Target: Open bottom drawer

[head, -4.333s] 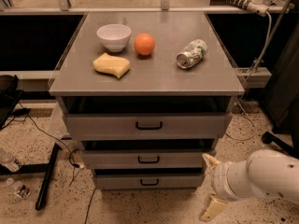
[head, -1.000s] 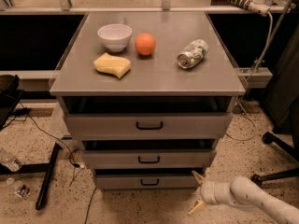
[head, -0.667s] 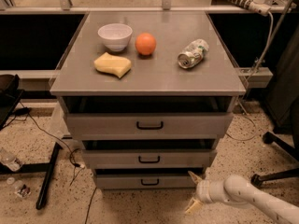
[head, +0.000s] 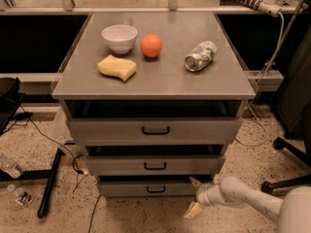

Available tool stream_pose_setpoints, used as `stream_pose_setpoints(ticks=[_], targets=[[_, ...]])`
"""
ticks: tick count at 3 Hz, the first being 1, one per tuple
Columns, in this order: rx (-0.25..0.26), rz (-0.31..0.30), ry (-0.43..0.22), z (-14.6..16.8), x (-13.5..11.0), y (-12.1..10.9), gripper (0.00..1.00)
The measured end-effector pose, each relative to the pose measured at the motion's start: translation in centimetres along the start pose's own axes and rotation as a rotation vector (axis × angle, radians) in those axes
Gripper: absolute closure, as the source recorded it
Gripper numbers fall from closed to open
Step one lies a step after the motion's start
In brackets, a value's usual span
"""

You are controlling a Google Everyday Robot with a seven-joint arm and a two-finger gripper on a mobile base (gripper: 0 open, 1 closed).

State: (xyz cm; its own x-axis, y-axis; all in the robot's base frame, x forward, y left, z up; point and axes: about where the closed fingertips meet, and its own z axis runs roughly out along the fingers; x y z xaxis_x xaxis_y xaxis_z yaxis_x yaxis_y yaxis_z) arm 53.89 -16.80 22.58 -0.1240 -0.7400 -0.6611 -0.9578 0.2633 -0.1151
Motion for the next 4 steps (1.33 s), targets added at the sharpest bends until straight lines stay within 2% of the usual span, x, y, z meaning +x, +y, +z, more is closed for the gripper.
stream_pose_setpoints(ticks=[2,4], targets=[[-0.012,-0.034,0.020,3.7,0.3,-2.4,0.00],[0.026,-0.064,0.024,5.6,2.6,-4.2,0.00]])
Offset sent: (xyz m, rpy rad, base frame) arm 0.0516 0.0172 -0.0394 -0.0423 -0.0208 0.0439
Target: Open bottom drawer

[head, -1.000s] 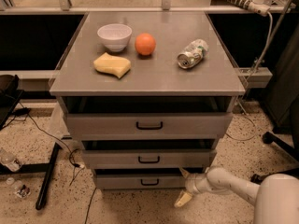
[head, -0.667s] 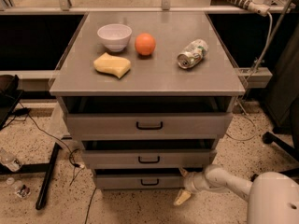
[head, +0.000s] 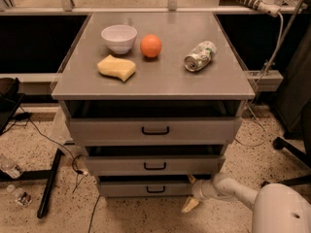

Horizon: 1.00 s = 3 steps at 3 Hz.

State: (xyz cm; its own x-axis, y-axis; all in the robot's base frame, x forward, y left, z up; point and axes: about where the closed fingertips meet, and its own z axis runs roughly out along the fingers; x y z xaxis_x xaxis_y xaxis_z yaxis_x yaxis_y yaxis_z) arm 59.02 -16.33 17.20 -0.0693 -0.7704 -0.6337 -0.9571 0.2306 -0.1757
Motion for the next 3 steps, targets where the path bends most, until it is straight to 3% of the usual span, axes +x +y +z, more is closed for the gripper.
stream_pose_setpoints(ticks=[3], targets=[[0.001,0.000,0.000,-0.36,-0.30,-0.14,0.66]])
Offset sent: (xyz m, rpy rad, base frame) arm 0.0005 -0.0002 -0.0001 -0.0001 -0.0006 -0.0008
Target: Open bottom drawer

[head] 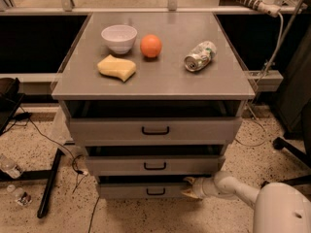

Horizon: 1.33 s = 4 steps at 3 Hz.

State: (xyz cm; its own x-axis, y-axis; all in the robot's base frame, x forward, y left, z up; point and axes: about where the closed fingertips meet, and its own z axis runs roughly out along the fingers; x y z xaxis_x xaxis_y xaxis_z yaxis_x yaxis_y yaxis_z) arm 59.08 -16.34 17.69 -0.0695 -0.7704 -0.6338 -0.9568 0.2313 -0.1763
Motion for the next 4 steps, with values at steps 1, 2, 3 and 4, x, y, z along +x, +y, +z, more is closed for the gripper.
stream_pose_setpoints(ticks=[1,2,3,4], targets=[[0.000,0.000,0.000,-0.65,-0.42,-0.15,0.89],[0.000,0.000,0.000,-0.93,-0.55,-0.21,1.00],[0.000,0.000,0.000,-0.92,-0.55,-0.21,0.81],[0.000,0.000,0.000,-0.92,-0.56,-0.20,0.57]])
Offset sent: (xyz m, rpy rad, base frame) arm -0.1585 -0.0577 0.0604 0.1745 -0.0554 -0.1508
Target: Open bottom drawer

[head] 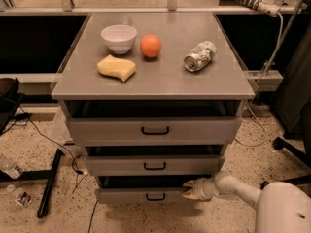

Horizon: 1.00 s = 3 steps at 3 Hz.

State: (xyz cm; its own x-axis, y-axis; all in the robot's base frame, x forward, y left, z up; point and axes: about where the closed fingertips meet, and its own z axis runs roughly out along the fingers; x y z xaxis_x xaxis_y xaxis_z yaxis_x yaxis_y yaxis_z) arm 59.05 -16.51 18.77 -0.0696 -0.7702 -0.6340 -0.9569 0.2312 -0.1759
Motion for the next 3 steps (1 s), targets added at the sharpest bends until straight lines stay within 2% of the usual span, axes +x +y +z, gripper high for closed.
stream_pose_setpoints(ticks=[1,2,3], targets=[[-0.013,0.012,-0.014,0.0,0.0,0.3,0.35],[-0.068,0.063,-0.053,-0.6,1.1,3.7,0.11],[-0.068,0.063,-0.053,-0.9,0.8,3.6,0.14]])
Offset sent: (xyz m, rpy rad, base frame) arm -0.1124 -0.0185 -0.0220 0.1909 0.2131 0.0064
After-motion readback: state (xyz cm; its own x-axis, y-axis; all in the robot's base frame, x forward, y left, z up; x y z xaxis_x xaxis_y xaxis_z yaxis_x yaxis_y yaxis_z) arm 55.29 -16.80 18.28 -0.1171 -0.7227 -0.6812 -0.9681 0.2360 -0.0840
